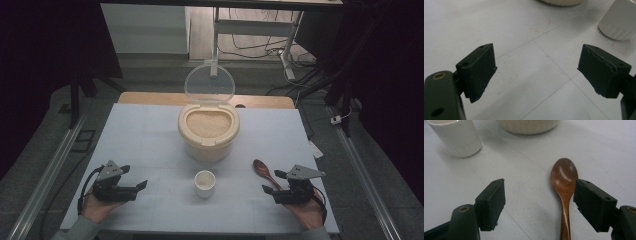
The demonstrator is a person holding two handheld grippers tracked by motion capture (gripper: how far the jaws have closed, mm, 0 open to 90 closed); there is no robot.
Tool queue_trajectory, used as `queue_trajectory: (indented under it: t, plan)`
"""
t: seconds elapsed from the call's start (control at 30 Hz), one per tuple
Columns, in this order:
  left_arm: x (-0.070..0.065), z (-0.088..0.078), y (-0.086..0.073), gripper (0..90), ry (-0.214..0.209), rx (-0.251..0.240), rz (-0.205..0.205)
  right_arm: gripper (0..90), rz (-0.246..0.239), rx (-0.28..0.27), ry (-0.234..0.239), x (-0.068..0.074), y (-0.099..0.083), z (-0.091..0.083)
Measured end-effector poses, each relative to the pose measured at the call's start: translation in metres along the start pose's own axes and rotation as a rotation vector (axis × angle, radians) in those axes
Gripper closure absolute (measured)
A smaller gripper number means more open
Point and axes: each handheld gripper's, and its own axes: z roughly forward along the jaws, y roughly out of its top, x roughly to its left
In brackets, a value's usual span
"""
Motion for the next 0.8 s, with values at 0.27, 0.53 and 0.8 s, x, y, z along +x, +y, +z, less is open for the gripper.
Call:
queue_trajectory:
  t: [0.27,0.53,0.8]
  plan:
    - [-0.005,-0.0002,0.0004,14.7,0.001,0.015,0.028,25.6,-0.011,-0.009,-0.005,0.0031,0.0007,0.0003]
    - [-0.0063,0.0011,0.0003,14.7,-0.005,0.022,0.034,25.6,-0.011,-0.007,-0.008,0.0037,0.0013,0.0009]
    - [-0.0052,0.0009,0.0,14.6,-0.014,0.02,0.027,26.4,-0.003,0.009,-0.003,0.0044,0.0032,0.0016]
